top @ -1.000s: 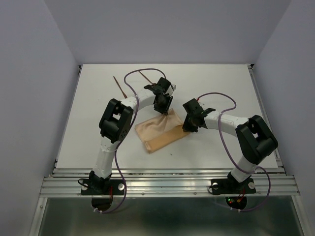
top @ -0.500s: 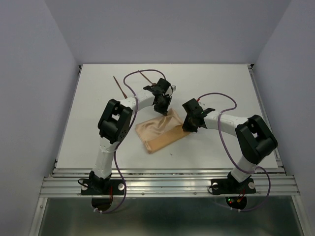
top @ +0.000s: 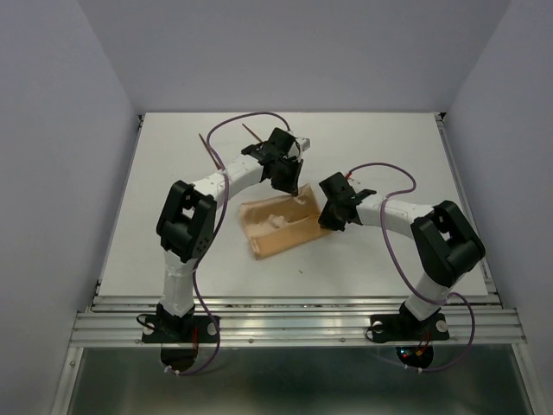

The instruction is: Fold the napkin into a case and place the utensils inside

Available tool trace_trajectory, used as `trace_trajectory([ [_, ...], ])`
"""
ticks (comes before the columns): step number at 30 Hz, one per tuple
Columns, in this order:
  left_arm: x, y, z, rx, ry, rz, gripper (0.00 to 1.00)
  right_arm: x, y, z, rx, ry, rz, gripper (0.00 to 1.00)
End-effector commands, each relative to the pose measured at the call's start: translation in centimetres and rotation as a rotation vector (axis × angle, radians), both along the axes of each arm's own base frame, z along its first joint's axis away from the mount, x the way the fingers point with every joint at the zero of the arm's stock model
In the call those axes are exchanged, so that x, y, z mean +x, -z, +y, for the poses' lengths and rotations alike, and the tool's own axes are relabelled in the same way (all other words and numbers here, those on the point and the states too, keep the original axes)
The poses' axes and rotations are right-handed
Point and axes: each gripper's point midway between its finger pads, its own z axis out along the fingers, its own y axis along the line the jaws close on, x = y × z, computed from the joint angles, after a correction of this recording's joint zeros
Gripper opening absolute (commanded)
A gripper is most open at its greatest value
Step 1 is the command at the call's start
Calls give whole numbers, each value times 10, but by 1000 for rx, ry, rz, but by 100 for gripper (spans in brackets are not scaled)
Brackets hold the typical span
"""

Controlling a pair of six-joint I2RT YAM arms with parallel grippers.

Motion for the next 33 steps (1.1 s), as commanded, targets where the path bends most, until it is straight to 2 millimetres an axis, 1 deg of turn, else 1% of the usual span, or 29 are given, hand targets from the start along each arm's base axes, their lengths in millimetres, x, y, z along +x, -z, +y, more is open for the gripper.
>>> trace_trajectory([
  [1, -15, -21, -6, -60, 35, 1, 0, -21, 33, -26, -130, 24, 98, 4],
  [6, -26, -20, -9, -51, 46, 2, 0, -21, 33, -25, -128, 28, 98, 4],
  [13, -46, -12, -13, -11, 57, 5, 0, -19, 31, -23, -118, 34, 94, 4],
  [24, -61, -16, -16, -23, 26, -6, 0, -21, 34, -22, -109, 40, 106, 4],
  [28, -67, -14, -18, -22, -1, 13, 0, -21, 33, -22, -101, 45, 102, 4],
  [33, -73, -11, -26, -43, -62, 56, 0, -22, 33, -21, -94, 56, 102, 4],
])
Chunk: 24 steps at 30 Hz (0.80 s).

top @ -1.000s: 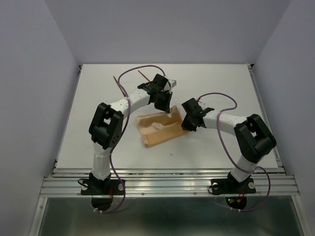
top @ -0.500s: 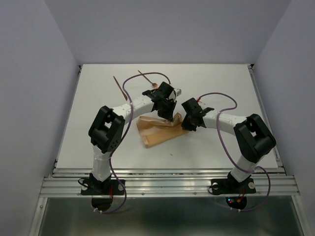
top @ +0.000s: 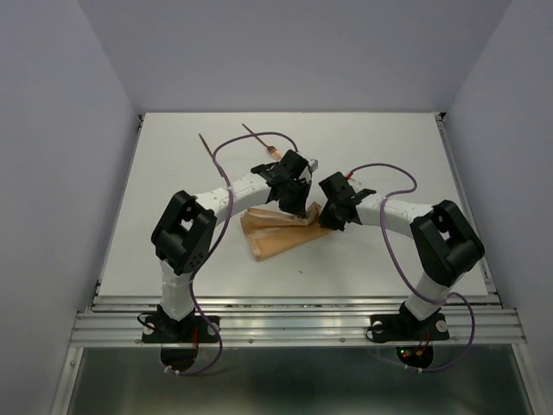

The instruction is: Fold the napkin into a case and place the utensils inside

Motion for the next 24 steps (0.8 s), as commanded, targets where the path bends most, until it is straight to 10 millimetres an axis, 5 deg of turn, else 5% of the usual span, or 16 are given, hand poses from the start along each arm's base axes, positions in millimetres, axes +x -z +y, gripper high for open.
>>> trace_trajectory([
  [1, -7, -21, -11, -58, -64, -3, 0, -24, 34, -22, -102, 26, 104, 4],
  [24, -7, 36, -14, -31, -292, 83, 0, -31, 37, -21, -63, 44, 108, 4],
])
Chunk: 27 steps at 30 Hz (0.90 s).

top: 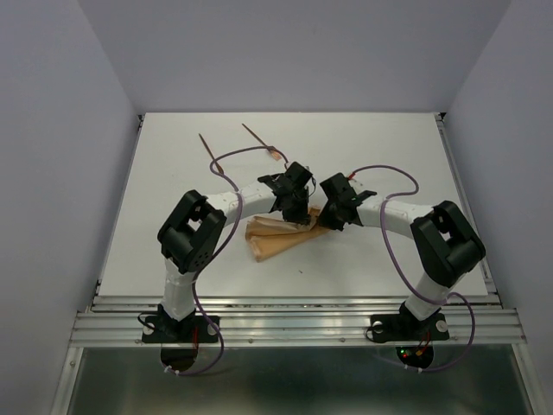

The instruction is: Fold the napkin into a case and place the utensils inside

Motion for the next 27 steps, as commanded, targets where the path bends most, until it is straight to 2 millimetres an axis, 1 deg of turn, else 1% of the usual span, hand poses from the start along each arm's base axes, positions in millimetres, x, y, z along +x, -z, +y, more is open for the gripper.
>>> trace_trajectory([
  [1, -2, 7, -3, -10, -27, -14, 0, -34, 35, -24, -91, 12, 122, 4],
  [5, -3, 14, 2, 5, -19, -33, 0, -35, 31, -24, -81, 18, 110, 4],
  [7, -1, 13, 2, 5, -14, -56, 0, -34, 27, -23, -72, 17, 101, 4],
  [10, 0, 10, 7, 16, -18, -77, 0, -31, 12, -22, -50, 14, 66, 4],
  [11, -1, 10, 8, 18, -17, -79, 0, -29, 0, -21, -33, 14, 37, 6],
  [13, -1, 8, 7, 10, -10, -85, 0, -27, -13, -21, -19, 12, 0, 8],
  [14, -1, 7, 6, 9, -3, -90, 0, -27, -19, -21, -15, 6, -15, 10],
  [15, -3, 6, 5, 8, 3, -92, 0, -26, -32, -22, 0, 7, -46, 12],
  [16, -2, 5, 5, 7, 7, -98, 0, -26, -36, -24, -6, 12, -57, 14],
  [17, -4, 4, 4, 7, 15, -106, 0, -25, -42, -24, -3, 6, -73, 19],
  [19, -4, 2, 3, 3, 20, -123, 0, -23, -54, -23, 10, 1, -96, 24],
  [20, -3, -2, 4, -1, 18, -137, 0, -23, -57, -22, 11, -8, -102, 32],
  [21, -3, -3, 5, 3, 21, -148, 0, -22, -60, -21, 18, -13, -108, 35],
  [22, -3, -5, 6, 3, 19, -154, 0, -20, -64, -18, 24, -21, -115, 37],
  [24, -3, -8, 7, 0, 24, -169, 0, -17, -68, -16, 30, -30, -128, 38],
  [25, -3, -9, 7, -1, 25, -173, 0, -12, -73, -13, 35, -36, -144, 38],
  [26, -3, -12, 7, -6, 28, -179, 0, -10, -71, -12, 24, -43, -139, 38],
  [27, -3, -12, 7, -8, 29, -179, 0, -7, -73, -10, 23, -51, -144, 37],
])
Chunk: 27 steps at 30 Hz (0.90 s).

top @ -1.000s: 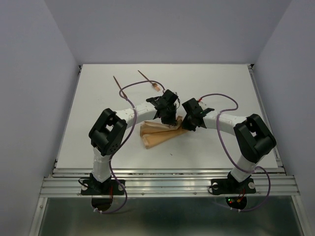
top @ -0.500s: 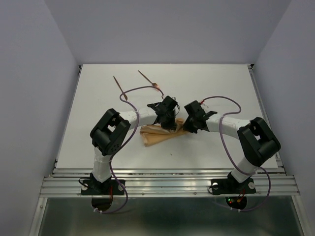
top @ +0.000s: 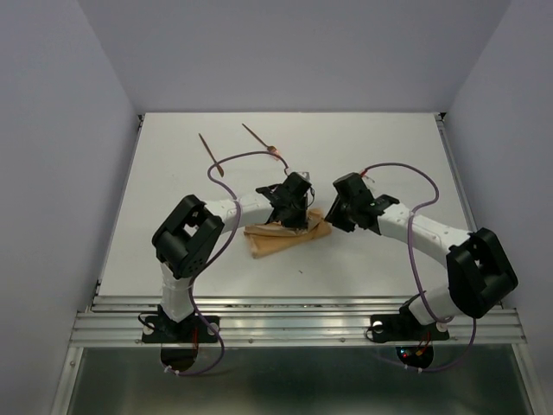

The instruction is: Fold the napkin into a case and place the utensils inside

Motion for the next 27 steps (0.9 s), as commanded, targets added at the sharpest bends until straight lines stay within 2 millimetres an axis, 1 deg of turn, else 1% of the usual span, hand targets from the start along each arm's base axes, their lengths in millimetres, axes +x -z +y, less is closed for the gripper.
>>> trace_trajectory([
  [1, 4, -30, -1, -32, 15, -85, 0, 21, -20, 11, -6, -33, -54, 36],
  [4, 2, -35, -2, -41, 19, -91, 0, 30, -27, 18, 9, -39, -71, 34],
  [5, 1, -38, -2, -50, 17, -95, 0, 36, -31, 20, 9, -32, -84, 33],
  [8, 0, -48, -3, -74, 18, -114, 0, 43, -35, 24, 8, -27, -94, 33],
  [9, 0, -51, -4, -80, 21, -119, 0, 48, -40, 27, 14, -28, -106, 32],
  [11, 0, -54, -3, -83, 24, -125, 0, 53, -38, 30, 13, -29, -101, 32],
  [12, -1, -53, -3, -82, 27, -124, 0, 56, -40, 32, 15, -26, -107, 32],
  [15, -3, -53, -3, -81, 35, -123, 0, 62, -36, 36, 8, -28, -99, 31],
  [16, -3, -51, -3, -80, 38, -120, 0, 66, -39, 40, 15, -35, -103, 31],
  [17, -4, -52, -4, -82, 40, -122, 0, 68, -33, 41, 7, -41, -91, 31],
  [19, -5, -51, -3, -82, 40, -120, 0, 70, -28, 46, 10, -53, -76, 31],
  [24, -6, -50, -5, -84, 52, -120, 0, 69, -20, 51, 10, -85, -54, 30],
  [27, -7, -50, -7, -83, 59, -122, 0, 70, -21, 50, 6, -80, -62, 29],
])
